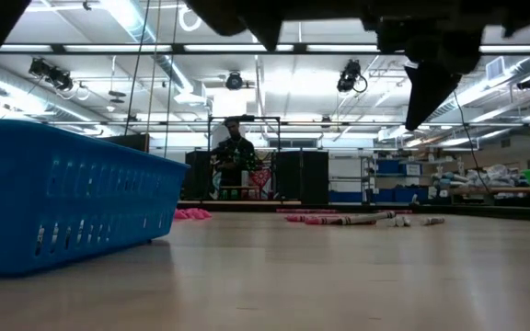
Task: Sort crayons
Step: Put the red crayon into the right blue bin, then put the white crayon into the left blue bin
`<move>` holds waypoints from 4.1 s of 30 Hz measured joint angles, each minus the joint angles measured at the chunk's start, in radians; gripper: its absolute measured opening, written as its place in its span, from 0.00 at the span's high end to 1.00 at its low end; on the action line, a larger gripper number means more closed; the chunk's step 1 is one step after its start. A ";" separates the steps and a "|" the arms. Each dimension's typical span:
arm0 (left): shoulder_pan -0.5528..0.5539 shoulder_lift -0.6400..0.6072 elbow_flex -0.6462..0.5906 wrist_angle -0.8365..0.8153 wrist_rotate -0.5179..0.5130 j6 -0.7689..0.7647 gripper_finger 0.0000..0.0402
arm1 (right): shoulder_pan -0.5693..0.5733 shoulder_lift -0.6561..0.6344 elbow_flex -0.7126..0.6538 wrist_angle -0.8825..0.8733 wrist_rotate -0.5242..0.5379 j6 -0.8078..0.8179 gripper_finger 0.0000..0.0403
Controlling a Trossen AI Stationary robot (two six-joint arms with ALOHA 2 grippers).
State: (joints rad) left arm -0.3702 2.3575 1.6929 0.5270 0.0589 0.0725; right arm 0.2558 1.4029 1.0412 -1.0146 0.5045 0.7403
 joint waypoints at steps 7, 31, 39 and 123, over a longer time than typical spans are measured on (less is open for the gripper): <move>0.003 0.052 0.036 -0.004 0.003 0.026 0.85 | 0.000 0.000 0.000 0.030 0.000 -0.002 0.63; 0.012 -0.106 0.034 -0.508 -0.003 0.203 0.65 | 0.003 0.000 0.000 0.054 -0.022 -0.018 0.63; -0.007 -0.109 0.033 -0.667 -0.089 0.253 0.73 | 0.026 0.001 0.000 0.054 -0.031 -0.042 0.63; 0.236 -1.227 -1.101 -0.285 -0.229 0.167 0.51 | -0.361 0.183 -0.209 0.215 -0.375 -0.794 0.63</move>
State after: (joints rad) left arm -0.1345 1.1309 0.5922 0.2420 -0.1699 0.2398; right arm -0.1053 1.5860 0.8326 -0.7993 0.1297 -0.0539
